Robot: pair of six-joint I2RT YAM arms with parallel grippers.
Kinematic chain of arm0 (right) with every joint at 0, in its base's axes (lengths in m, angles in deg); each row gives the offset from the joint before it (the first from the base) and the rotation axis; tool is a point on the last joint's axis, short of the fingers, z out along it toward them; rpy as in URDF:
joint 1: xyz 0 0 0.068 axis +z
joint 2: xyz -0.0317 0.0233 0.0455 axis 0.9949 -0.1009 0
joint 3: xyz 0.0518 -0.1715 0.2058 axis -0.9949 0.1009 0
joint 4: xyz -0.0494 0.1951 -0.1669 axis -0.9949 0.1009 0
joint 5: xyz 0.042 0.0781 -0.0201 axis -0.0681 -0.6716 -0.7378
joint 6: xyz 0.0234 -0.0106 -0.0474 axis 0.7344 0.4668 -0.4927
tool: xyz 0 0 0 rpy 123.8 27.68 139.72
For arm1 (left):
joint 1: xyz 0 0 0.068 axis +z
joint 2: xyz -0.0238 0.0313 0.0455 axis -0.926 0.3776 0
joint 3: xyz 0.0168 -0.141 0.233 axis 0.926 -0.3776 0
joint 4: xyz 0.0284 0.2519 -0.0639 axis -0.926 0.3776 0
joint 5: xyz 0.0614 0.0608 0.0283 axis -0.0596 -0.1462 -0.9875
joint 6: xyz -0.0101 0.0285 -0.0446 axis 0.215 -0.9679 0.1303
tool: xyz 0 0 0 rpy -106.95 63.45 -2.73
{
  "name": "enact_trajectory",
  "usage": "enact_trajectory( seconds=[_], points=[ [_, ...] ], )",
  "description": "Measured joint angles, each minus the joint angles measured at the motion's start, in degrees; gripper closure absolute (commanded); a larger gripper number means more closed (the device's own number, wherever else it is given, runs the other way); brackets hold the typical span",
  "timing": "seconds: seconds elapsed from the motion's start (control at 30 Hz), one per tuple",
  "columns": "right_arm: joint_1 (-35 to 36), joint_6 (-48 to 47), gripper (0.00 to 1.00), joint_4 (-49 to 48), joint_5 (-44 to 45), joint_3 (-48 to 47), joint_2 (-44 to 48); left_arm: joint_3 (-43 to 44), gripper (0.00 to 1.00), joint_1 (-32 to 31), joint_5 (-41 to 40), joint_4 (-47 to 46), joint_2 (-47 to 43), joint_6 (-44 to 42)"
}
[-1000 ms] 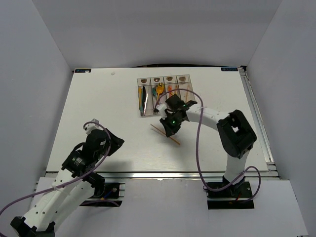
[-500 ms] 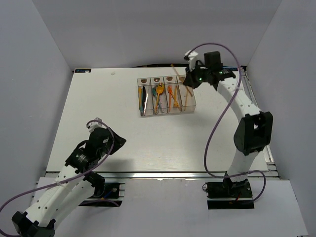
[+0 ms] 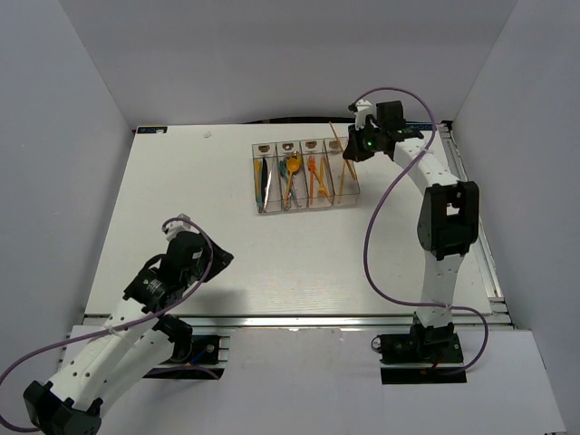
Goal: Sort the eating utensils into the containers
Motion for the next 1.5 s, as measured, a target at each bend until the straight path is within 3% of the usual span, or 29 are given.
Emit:
enact_trajectory(
  seconds=[0.13, 0.37, 0.63, 0.73, 0.77, 0.8, 1.2, 1.5],
  points=[
    [-0.02, 1.86, 0.98, -1.68, 0.50, 0.22, -1.01, 0.00, 0.50, 0.00, 0.00, -0.31, 0.76, 0.00],
    [-0.24, 1.70, 0.68, -2.62, 1.09, 1.31, -2.97, 0.00, 0.49, 0.00, 0.00, -1.03, 3.74, -0.59],
    [-0.50, 1.31, 0.48, -2.23, -0.46, 1.99, -2.97, 0.24, 0.48, 0.00, 0.02, -2.62, 5.57, -1.51],
    [-0.96, 0.66, 0.32, -0.63, -1.16, 1.99, -2.05, 0.44, 0.45, 0.00, 0.00, -3.15, 6.21, -2.12],
    [-1.07, 0.04, 0.16, 0.20, -1.46, 1.99, -1.22, 0.57, 0.41, 0.00, 0.04, -3.34, 6.36, -2.38],
    [-1.25, -0.44, 0.11, 1.03, -1.73, 1.99, -0.22, 0.70, 0.38, 0.00, 0.11, -3.69, 6.51, -2.69],
    [-1.31, -10.93, 0.11, 6.16, -1.55, 4.17, 22.47, 5.35, 0.07, 0.00, 3.67, -13.07, 3.78, -11.45],
    [-1.77, -15.63, 0.11, 14.27, -1.66, 7.48, 27.26, 13.49, 0.02, 0.00, 7.58, -23.10, 4.90, -16.79]
  ],
)
